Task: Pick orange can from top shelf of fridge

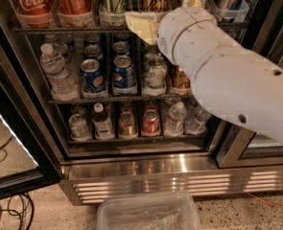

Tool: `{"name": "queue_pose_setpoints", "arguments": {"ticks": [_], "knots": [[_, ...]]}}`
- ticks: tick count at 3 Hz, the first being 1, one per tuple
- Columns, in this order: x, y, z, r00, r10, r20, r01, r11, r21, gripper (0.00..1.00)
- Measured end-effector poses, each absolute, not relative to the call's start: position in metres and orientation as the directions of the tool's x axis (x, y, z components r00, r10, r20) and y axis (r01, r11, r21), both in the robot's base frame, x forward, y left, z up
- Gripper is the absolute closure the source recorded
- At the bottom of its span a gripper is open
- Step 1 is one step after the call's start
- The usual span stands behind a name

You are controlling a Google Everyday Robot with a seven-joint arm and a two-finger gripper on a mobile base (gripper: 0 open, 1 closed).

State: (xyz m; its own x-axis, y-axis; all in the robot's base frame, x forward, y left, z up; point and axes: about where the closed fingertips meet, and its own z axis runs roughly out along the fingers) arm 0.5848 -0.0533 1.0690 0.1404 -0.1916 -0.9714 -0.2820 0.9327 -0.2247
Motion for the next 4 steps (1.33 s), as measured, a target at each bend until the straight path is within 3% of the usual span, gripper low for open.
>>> {"name": "queue_pose_setpoints", "arguments": {"ticks": [2,4], "knots": [[0.603,-0.007,1.08,0.202,-0.27,-0.942,-0.261,0.912,-0.317,0.23],[0.611,-0.002,1.102,0.235,-0.35,-0.907,-0.144,0.91,-0.389,0.26]]}}
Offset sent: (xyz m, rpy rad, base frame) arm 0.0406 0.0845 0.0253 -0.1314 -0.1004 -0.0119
